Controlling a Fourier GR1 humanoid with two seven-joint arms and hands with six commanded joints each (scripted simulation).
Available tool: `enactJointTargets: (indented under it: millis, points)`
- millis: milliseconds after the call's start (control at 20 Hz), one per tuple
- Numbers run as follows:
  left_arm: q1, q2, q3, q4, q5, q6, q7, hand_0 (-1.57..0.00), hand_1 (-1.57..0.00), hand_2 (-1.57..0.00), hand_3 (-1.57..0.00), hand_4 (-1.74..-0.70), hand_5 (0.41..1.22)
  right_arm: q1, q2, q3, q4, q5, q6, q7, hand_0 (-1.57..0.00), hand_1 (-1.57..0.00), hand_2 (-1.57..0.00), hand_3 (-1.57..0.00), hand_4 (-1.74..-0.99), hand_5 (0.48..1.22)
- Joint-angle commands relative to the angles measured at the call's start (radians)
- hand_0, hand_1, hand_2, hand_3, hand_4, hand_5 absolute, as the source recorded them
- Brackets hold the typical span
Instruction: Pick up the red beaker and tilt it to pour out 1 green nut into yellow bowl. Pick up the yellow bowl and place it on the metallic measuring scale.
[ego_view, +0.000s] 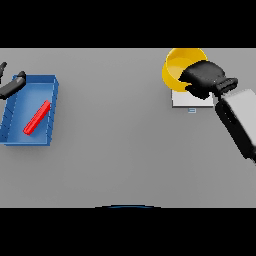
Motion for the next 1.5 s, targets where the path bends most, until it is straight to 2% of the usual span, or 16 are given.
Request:
enactJointTargets:
  millis: [0,100,300,450,650,800,850,900,950,1000,1100,1200,1300,1450]
  points:
    - [0.003,0.002,0.006,0.008,0.002,0.0,0.001,0.0,0.0,0.0,0.0,-0.85,0.761,-0.018,0.0,-0.012,0.042,-0.007,-0.005,-0.015,-1.57,-1.57,-1.55,-1.15,-1.741,1.221]
    - [0.022,0.007,0.01,-0.02,0.01,-0.003,0.012,0.0,0.0,0.0,0.0,-0.86,0.768,-0.022,0.003,-0.014,0.101,-0.001,-0.022,-0.012,-1.57,-1.57,-1.53,-1.16,-1.741,1.221]
    - [-0.007,-0.007,-0.007,0.001,-0.01,0.007,0.036,0.0,0.0,0.0,0.0,-0.86,0.789,-0.038,0.014,-0.027,0.224,0.002,-0.082,-0.058,-1.57,-1.57,-1.45,-1.24,-1.741,1.221]
    - [-0.001,0.002,-0.008,-0.01,-0.009,-0.003,0.041,0.0,0.0,0.0,0.0,-0.86,0.804,-0.034,0.036,-0.025,0.271,0.004,-0.103,-0.055,-1.57,-1.57,-1.4,-1.34,-1.741,1.221]
    - [-0.002,0.011,0.0,0.002,-0.009,-0.004,0.046,0.0,0.0,0.0,0.0,-0.85,0.802,-0.031,0.044,-0.024,0.308,0.004,-0.116,-0.062,-1.57,-1.57,-1.38,-1.39,-1.741,1.221]
    - [0.003,0.004,-0.006,0.004,-0.008,-0.006,0.02,0.0,0.0,0.0,0.0,-0.84,0.788,-0.054,0.066,-0.025,0.359,0.009,-0.12,-0.052,-1.57,-1.57,-1.38,-1.42,-1.741,1.221]
    - [-0.004,0.003,-0.008,0.004,-0.008,-0.008,0.031,0.0,0.0,0.0,0.0,-0.84,0.783,-0.056,0.06,-0.026,0.365,0.008,-0.122,-0.069,-1.57,-1.57,-1.37,-1.45,-1.741,1.221]
    - [0.002,0.003,-0.007,0.004,-0.008,-0.008,0.029,0.0,0.0,0.0,0.0,-0.84,0.78,-0.055,0.053,-0.028,0.364,0.006,-0.123,-0.073,-1.57,-1.57,-1.4,-1.38,-1.741,1.221]
    - [0.011,0.001,-0.01,-0.006,-0.005,-0.011,0.027,0.0,0.0,0.0,0.0,-0.84,0.779,-0.049,0.056,-0.029,0.367,0.004,-0.123,-0.065,-1.57,-1.5,-1.44,-1.25,-1.741,1.221]
    - [-0.004,-0.001,-0.014,0.007,-0.012,-0.009,0.033,0.0,0.0,0.0,0.0,-0.84,0.775,-0.048,0.057,-0.027,0.372,0.005,-0.117,-0.064,-1.56,-1.43,-1.34,-1.11,-1.682,1.221]
    - [-0.005,-0.005,-0.016,-0.007,-0.006,-0.009,0.036,0.0,0.0,0.0,0.0,-0.84,0.774,-0.037,0.053,-0.038,0.362,-0.01,-0.107,-0.055,-1.33,-1.12,-1.01,-0.82,-1.592,1.074]
    - [0.003,-0.003,-0.012,-0.01,-0.005,-0.009,0.043,0.0,0.0,0.0,0.0,-0.83,0.768,-0.045,0.061,-0.056,0.369,-0.032,-0.083,-0.045,-0.95,-0.81,-0.71,-0.58,-1.535,0.965]
    - [-0.007,-0.005,-0.004,-0.004,0.005,-0.011,0.05,0.0,0.0,0.0,0.0,-0.84,0.764,-0.04,0.063,-0.061,0.372,-0.04,-0.072,-0.032,-0.61,-0.56,-0.47,-0.39,-1.496,0.89]
    - [-0.008,-0.002,-0.007,0.0,0.001,-0.013,0.035,0.0,0.0,0.0,0.0,-0.83,0.749,-0.055,0.068,-0.055,0.379,-0.036,-0.059,-0.034,-0.31,-0.3,-0.24,-0.21,-1.461,0.833]
